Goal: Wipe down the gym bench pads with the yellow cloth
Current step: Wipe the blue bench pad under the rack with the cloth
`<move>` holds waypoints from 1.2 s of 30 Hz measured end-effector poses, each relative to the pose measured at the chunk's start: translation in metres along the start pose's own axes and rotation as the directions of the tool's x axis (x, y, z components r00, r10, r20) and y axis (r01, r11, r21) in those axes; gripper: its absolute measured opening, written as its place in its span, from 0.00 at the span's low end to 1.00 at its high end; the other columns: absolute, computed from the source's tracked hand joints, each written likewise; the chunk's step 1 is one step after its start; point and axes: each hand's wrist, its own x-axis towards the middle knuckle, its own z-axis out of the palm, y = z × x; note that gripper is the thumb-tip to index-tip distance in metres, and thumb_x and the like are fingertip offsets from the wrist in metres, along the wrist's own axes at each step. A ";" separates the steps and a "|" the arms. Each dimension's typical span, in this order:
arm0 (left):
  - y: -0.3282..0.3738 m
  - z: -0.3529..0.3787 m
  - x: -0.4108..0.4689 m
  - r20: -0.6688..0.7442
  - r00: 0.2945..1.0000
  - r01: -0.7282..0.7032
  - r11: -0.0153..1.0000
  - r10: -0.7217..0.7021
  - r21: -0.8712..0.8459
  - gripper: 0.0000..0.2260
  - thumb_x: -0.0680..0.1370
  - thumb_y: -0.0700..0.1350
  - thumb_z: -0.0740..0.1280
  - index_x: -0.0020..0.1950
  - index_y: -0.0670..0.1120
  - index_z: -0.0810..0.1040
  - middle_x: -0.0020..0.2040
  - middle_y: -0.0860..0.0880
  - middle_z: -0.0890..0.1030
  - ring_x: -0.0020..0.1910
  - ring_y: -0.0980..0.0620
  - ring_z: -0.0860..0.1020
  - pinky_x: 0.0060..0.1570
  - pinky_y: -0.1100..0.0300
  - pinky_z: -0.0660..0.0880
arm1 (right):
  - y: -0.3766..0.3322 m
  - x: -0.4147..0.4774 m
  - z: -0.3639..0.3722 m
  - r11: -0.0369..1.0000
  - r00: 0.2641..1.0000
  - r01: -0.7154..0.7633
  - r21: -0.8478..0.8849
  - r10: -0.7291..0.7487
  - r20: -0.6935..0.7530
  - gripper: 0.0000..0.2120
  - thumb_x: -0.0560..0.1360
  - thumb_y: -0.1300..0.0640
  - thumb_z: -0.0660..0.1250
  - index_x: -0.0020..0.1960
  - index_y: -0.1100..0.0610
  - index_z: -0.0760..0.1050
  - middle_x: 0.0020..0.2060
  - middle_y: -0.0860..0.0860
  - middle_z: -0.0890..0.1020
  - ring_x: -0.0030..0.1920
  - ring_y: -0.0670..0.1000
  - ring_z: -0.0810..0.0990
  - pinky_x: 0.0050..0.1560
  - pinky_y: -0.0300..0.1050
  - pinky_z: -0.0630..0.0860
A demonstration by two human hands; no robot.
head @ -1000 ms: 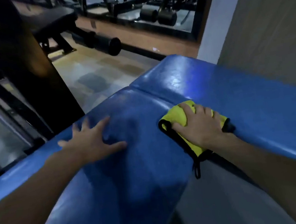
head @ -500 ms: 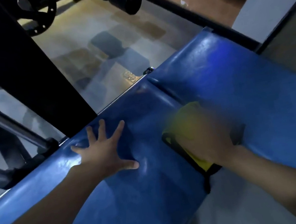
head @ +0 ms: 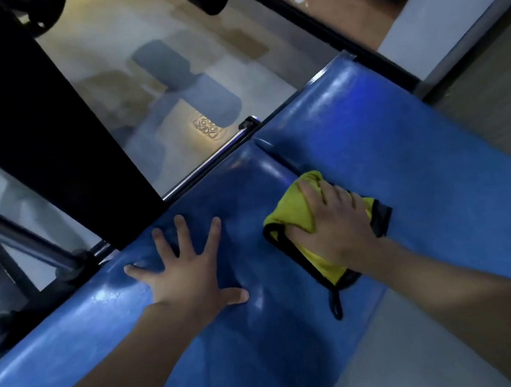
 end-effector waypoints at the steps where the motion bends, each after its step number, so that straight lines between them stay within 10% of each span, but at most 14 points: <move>1: 0.000 0.000 0.000 0.007 1.000 0.000 1.000 0.000 0.002 0.57 0.64 0.77 0.67 0.74 0.66 0.26 0.78 0.46 0.28 0.77 0.34 0.31 0.64 0.19 0.52 | -0.008 0.013 -0.001 1.000 1.000 0.011 -0.017 -0.010 0.024 0.49 0.63 0.24 0.49 0.78 0.48 0.59 0.72 0.59 0.69 0.69 0.64 0.69 0.68 0.63 0.62; 10: -0.001 -0.003 -0.003 -0.054 0.997 0.047 0.999 -0.048 -0.018 0.58 0.58 0.79 0.67 0.72 0.71 0.27 0.79 0.51 0.30 0.78 0.40 0.34 0.68 0.26 0.54 | 0.020 0.006 0.003 0.978 0.972 0.205 0.029 -0.201 -0.121 0.41 0.69 0.30 0.58 0.76 0.49 0.63 0.69 0.57 0.73 0.64 0.62 0.73 0.63 0.60 0.69; 21: -0.022 0.006 -0.013 -0.216 0.976 -0.046 0.993 0.021 -0.111 0.54 0.57 0.82 0.56 0.77 0.68 0.37 0.82 0.51 0.39 0.81 0.46 0.42 0.72 0.36 0.53 | -0.036 0.107 -0.010 0.953 0.953 0.298 -0.053 -0.294 0.069 0.41 0.66 0.27 0.49 0.76 0.43 0.55 0.73 0.54 0.65 0.69 0.60 0.65 0.68 0.60 0.59; 25: -0.066 0.013 -0.034 -0.354 0.925 0.083 0.983 -0.136 -0.163 0.54 0.55 0.82 0.52 0.79 0.61 0.56 0.78 0.47 0.62 0.76 0.43 0.61 0.67 0.41 0.63 | -0.071 0.145 -0.020 0.891 0.864 0.454 0.004 -0.442 0.243 0.42 0.63 0.27 0.46 0.74 0.40 0.58 0.73 0.51 0.65 0.73 0.58 0.59 0.71 0.62 0.53; 33: -0.082 0.032 -0.043 -0.349 0.908 0.149 0.956 -0.233 -0.252 0.56 0.56 0.82 0.52 0.79 0.56 0.59 0.78 0.52 0.62 0.77 0.49 0.59 0.69 0.47 0.59 | -0.130 0.090 -0.013 0.671 0.658 0.741 0.007 -0.728 0.194 0.39 0.62 0.30 0.52 0.71 0.40 0.63 0.68 0.45 0.70 0.71 0.51 0.63 0.72 0.55 0.51; 36: -0.102 0.040 -0.056 -0.328 0.932 0.074 0.966 -0.155 -0.249 0.53 0.59 0.80 0.53 0.79 0.54 0.59 0.80 0.51 0.59 0.79 0.49 0.57 0.73 0.49 0.58 | -0.111 0.097 -0.024 0.742 0.720 0.664 0.093 -0.668 0.189 0.40 0.60 0.31 0.52 0.71 0.39 0.62 0.69 0.44 0.70 0.72 0.49 0.61 0.73 0.57 0.52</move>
